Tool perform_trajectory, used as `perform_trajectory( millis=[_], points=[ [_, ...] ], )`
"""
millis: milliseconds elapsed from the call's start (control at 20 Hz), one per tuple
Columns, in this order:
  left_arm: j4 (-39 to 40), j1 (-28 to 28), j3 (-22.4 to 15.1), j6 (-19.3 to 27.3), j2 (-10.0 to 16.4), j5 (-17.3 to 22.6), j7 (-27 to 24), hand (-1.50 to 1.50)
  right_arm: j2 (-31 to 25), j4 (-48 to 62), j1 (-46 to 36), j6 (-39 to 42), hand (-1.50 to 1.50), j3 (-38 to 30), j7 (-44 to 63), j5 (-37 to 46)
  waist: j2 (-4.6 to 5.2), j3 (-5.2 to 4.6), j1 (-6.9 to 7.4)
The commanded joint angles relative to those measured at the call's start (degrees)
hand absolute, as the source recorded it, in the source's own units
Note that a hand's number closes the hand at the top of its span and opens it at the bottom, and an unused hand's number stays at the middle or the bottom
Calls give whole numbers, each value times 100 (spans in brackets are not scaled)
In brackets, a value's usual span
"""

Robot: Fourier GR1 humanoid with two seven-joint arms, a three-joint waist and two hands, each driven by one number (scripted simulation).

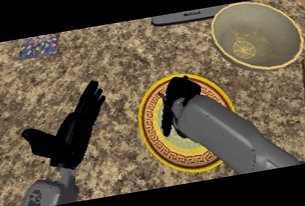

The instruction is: Pick the eggplant from the plate and place it in the bowl

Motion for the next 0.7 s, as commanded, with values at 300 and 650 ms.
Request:
perform_trajectory(
  millis=[300,650],
  points=[
    [20,-294,109,0,-102,-21,293,0,98,268,-89,-306,-150,114,1082,-27,41,4,1],
    [34,33,301,-325,-45,27,-13,0,92,44,190,-512,150,469,654,233,33,4,9]
  ],
)
